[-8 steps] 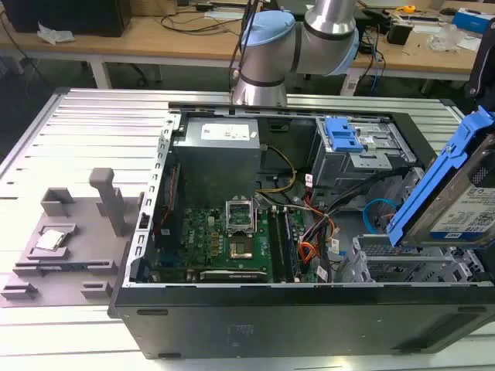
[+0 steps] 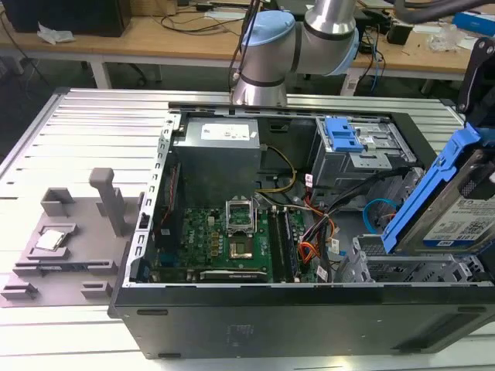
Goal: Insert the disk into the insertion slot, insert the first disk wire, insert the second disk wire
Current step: 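Insert the disk into the insertion slot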
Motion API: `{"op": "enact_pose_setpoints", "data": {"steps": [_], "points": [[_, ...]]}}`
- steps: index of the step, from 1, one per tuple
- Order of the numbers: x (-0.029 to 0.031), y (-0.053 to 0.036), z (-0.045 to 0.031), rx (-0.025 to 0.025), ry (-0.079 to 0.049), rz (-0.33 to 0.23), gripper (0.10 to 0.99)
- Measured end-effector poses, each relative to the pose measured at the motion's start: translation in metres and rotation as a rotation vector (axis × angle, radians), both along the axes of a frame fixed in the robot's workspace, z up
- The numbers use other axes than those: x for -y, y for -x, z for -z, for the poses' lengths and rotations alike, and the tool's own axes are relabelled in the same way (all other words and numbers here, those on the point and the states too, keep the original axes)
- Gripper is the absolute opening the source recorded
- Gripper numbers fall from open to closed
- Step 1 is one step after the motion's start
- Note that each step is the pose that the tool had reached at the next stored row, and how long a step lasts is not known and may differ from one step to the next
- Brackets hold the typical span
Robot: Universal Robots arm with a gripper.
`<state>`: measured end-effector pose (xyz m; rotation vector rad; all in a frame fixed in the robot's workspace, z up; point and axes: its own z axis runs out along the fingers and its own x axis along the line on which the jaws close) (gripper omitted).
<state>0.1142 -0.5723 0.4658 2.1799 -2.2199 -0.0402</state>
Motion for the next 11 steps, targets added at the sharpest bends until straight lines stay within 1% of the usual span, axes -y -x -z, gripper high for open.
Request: {"op": "enact_pose_setpoints", "data": {"steps": [1, 2, 6, 8, 9, 10, 11], "points": [[0.0, 0.0, 0.002, -0.0001, 0.0, 0.0, 0.365], [0.0, 0.0, 0.0064, -0.0003, 0.0, 0.0, 0.365], [0.0, 0.0006, 0.0145, -0.0005, 0.0, 0.0, 0.365], [-0.0011, 0.0032, 0.0177, -0.0005, -0.002, 0.0, 0.365], [-0.0033, 0.0046, 0.0189, -0.0006, -0.006, -0.001, 0.365], [-0.0078, 0.0053, 0.0199, -0.0006, -0.015, -0.005, 0.365], [-0.0115, 0.0056, 0.0207, -0.0006, -0.021, -0.01, 0.365]]}}
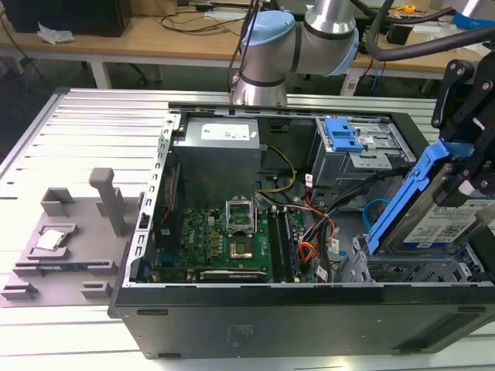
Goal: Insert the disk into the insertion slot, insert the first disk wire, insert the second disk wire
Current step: 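Insert the disk into the insertion slot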
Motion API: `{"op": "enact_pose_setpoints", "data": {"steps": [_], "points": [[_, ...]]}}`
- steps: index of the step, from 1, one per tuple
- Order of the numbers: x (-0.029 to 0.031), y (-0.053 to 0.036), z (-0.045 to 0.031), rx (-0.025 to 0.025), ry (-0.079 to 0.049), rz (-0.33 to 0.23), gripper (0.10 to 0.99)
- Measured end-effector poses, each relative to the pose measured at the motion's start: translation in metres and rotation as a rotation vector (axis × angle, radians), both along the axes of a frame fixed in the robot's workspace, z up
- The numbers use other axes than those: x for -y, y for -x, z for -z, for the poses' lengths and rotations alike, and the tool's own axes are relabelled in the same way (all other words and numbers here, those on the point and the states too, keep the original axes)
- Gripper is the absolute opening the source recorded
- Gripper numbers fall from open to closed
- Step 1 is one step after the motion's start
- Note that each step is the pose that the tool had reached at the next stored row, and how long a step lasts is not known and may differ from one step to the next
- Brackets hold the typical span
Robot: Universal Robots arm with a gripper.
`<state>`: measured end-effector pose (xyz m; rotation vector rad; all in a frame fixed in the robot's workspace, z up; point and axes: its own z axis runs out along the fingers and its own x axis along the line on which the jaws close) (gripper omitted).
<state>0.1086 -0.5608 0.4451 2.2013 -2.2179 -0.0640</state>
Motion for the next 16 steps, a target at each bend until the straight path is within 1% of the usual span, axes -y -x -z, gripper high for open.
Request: {"op": "enact_pose_setpoints", "data": {"steps": [1, 4, 6, 7, 16], "points": [[-0.0014, 0.0001, 0.001, 0.0, -0.002, -0.006, 0.365], [-0.0013, 0.0002, 0.0059, 0.0, -0.002, -0.013, 0.365], [-0.001, 0.0002, 0.0107, -0.0001, -0.002, -0.014, 0.365], [-0.0008, 0.0003, 0.0143, -0.0003, -0.003, -0.014, 0.365], [-0.0008, 0.0002, 0.0239, -0.0002, -0.002, -0.014, 0.365]]}}
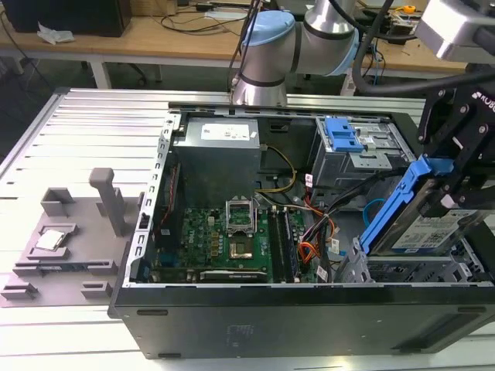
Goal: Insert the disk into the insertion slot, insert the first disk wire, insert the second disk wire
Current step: 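Insert the disk into the insertion slot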
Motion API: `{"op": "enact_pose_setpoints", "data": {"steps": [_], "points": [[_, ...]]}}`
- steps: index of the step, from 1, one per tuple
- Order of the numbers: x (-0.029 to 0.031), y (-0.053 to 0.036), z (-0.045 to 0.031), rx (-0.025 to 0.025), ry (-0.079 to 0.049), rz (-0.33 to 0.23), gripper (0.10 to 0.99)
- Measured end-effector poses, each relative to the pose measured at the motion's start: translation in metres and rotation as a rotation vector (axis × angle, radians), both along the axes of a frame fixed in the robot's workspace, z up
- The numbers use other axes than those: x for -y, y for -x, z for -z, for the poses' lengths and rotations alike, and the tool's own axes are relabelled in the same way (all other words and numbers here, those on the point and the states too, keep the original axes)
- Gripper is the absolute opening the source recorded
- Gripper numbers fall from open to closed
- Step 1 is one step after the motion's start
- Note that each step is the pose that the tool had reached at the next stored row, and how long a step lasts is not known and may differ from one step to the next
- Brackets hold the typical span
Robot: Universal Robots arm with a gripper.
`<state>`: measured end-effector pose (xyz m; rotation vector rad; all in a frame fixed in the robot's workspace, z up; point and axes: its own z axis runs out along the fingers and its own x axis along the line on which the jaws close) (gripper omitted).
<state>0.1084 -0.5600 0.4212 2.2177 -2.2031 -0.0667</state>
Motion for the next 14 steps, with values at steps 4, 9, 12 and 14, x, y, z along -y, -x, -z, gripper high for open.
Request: {"op": "enact_pose_setpoints", "data": {"steps": [4, 9, 12, 14], "points": [[0.0, 0.0, 0.0056, 0.0, 0.0, 0.0, 0.365], [0.0, 0.0, 0.0133, 0.0, 0.0, 0.0, 0.365], [0.0, 0.0, 0.017, 0.0, 0.0, 0.0, 0.365], [0.0, 0.0, 0.0173, 0.0, 0.0, 0.0, 0.365]]}}
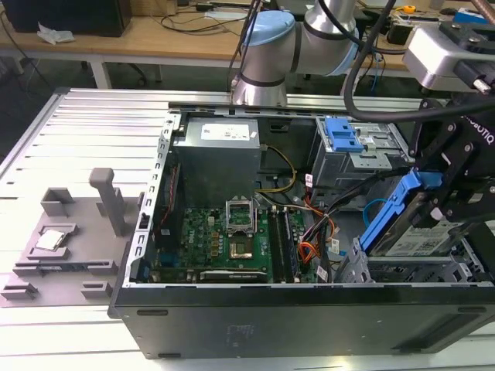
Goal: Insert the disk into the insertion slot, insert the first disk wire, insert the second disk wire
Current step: 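Insert the disk into the insertion slot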
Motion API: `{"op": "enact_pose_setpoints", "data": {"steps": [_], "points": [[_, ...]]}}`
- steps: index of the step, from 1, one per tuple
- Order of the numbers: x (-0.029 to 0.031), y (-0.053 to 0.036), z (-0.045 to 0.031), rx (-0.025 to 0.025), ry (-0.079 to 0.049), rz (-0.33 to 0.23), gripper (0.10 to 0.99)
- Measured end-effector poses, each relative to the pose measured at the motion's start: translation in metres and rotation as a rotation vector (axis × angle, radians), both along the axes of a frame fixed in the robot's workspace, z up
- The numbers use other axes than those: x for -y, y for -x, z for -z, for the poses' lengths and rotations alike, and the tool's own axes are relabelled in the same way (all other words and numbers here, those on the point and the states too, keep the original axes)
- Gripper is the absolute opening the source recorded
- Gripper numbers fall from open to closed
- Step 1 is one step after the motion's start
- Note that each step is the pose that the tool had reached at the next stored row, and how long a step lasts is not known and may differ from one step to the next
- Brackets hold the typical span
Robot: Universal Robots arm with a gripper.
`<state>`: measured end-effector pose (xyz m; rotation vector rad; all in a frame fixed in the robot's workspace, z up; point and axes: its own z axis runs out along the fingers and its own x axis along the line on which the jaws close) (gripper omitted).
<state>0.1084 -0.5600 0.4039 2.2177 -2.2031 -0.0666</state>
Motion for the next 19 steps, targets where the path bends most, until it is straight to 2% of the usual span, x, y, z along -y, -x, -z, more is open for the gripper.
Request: {"op": "enact_pose_setpoints", "data": {"steps": [4, 6, 15, 19], "points": [[0.0001, 0.0, 0.0002, 0.0, 0.0, 0.0, 0.373], [0.0, 0.0, 0.0003, -0.0001, 0.0, 0.0, 0.498], [0.0, 0.0, 0.0004, -0.0001, 0.0, 0.0, 0.482], [0.0, 0.0, 0.0005, 0.0, 0.0, 0.0, 0.235]]}}
